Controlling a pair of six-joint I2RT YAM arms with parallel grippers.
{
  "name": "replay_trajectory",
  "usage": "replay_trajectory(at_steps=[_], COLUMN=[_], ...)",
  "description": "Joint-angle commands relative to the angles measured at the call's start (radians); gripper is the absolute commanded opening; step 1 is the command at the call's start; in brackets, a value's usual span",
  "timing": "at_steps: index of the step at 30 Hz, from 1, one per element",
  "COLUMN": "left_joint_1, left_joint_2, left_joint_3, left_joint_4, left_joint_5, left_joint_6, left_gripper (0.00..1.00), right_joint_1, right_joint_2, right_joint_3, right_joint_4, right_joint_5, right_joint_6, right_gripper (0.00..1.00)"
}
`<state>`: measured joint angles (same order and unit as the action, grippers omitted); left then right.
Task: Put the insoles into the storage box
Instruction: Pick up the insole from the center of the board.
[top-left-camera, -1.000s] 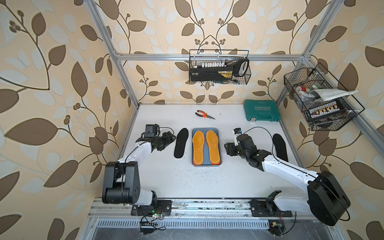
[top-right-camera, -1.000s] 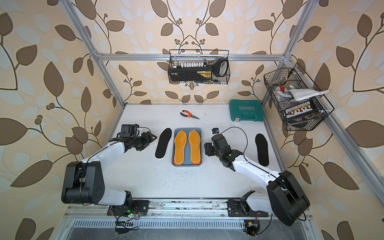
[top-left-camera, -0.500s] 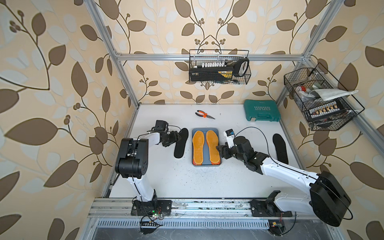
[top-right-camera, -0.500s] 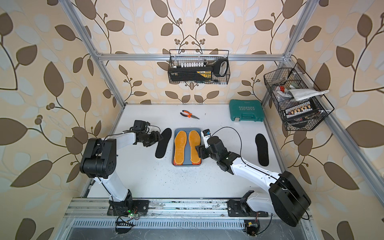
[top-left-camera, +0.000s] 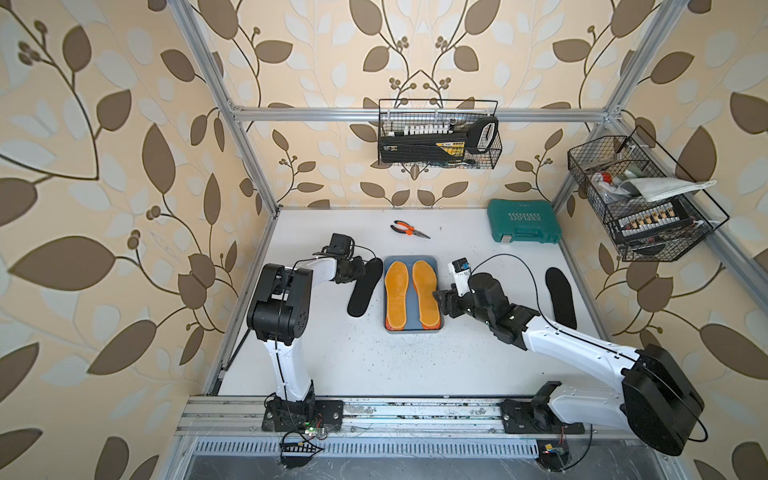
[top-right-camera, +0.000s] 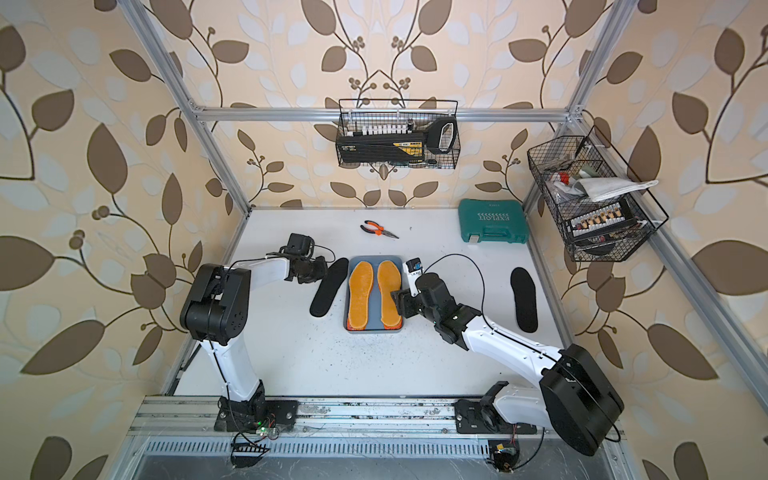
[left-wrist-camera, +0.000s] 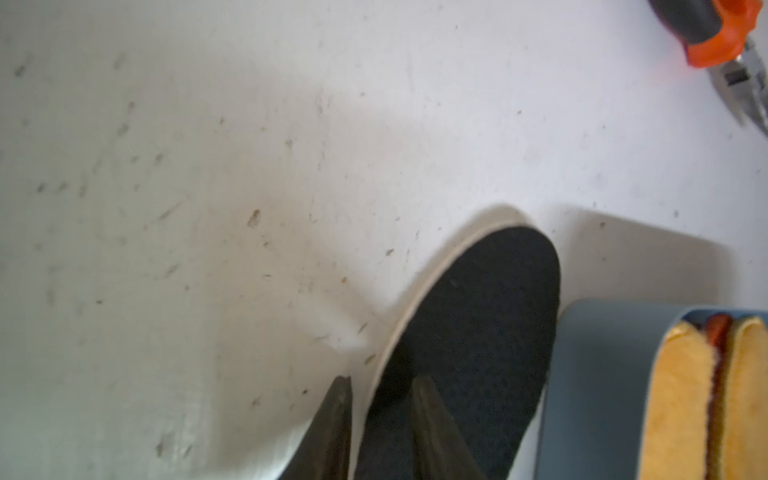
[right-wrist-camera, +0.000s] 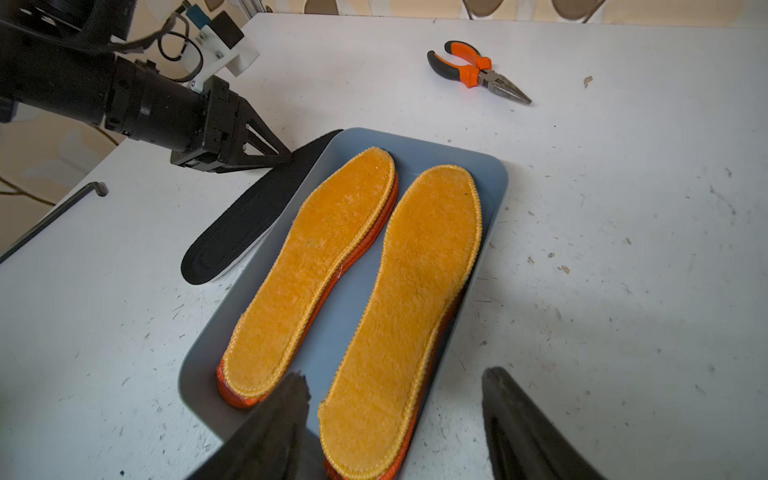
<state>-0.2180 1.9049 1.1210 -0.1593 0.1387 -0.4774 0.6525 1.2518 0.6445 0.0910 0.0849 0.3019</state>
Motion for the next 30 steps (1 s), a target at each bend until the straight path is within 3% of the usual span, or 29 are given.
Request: replay_trajectory(at_steps=[1,4,12,19,26,28,30], left_joint_1=[0.005,0.005,0.013,0.089,0.126,0.127,0.126], left_joint_2=[0.043,0.035,-0.097,-0.238,-0.308,-0.319,-0.323], left_joint_3=[-0.038,-0.051,-0.094,-0.206,-0.296,-0.314,-0.333], left_joint_4=[-0.082,-0.085,-0.119,-0.063,0.01,0.051,0.102], left_joint_5=[-0.037,-0.026,0.006,0.175,0.262,0.286,0.32], left_joint_6=[-0.034,-0.049,-0.054,-0.081,-0.091,-0.109,-0.135], left_gripper=[0.12,0.0,0.0,0.0,0.0,0.26,0.28], right_joint_1=[0.004,0.004,0.004,0.004,0.005,0.004,0.004], right_joint_2=[-0.023,-0.019,-0.014,-0.005,0.003,0.006,0.009], right_joint_3=[-0.019,-0.016,-0.009,-0.003,0.001,0.003,0.004], right_joint_4=[0.007,0.005,-0.007,-0.014,-0.017,-0.018,-0.02], right_joint_5=[0.024,0.027,0.039,0.042,0.039,0.039,0.039], right_joint_6=[0.001,0.004,0.007,0.011,0.016,0.017,0.017], right_gripper=[0.69,0.69,0.69,0.69,0.69,0.69,0.69])
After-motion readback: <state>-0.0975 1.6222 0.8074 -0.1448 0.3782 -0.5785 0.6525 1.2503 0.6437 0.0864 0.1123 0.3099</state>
